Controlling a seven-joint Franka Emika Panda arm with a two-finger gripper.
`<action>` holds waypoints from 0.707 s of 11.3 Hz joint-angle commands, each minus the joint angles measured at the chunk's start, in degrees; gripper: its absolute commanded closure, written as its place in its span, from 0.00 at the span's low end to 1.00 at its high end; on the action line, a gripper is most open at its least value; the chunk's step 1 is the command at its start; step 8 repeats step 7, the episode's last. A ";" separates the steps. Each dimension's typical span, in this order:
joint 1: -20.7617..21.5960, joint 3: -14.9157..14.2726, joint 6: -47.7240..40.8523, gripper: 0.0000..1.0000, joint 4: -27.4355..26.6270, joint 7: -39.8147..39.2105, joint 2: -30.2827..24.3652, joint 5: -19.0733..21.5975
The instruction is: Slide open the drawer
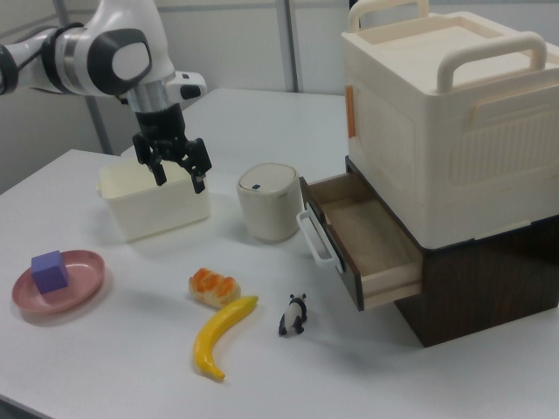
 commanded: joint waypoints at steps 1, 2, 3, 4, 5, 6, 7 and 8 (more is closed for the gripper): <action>1.94 -1.07 -2.48 0.00 -0.54 1.24 -2.77 -2.16; 3.95 -2.81 -3.70 0.00 -0.54 1.32 -3.03 -2.70; 5.80 -5.09 -4.58 0.00 -0.62 1.15 -4.17 -2.70; 6.77 -6.59 -4.94 0.00 -0.63 1.15 -4.53 -2.18; 7.13 -6.78 -4.94 0.00 -0.63 1.15 -4.62 -2.00; 7.22 -6.78 -5.11 0.00 -0.63 1.15 -4.71 -1.91; 7.22 -6.87 -5.72 0.00 -0.54 1.15 -4.79 -1.91; 7.22 -6.87 -5.72 0.00 -0.54 1.15 -4.79 -1.91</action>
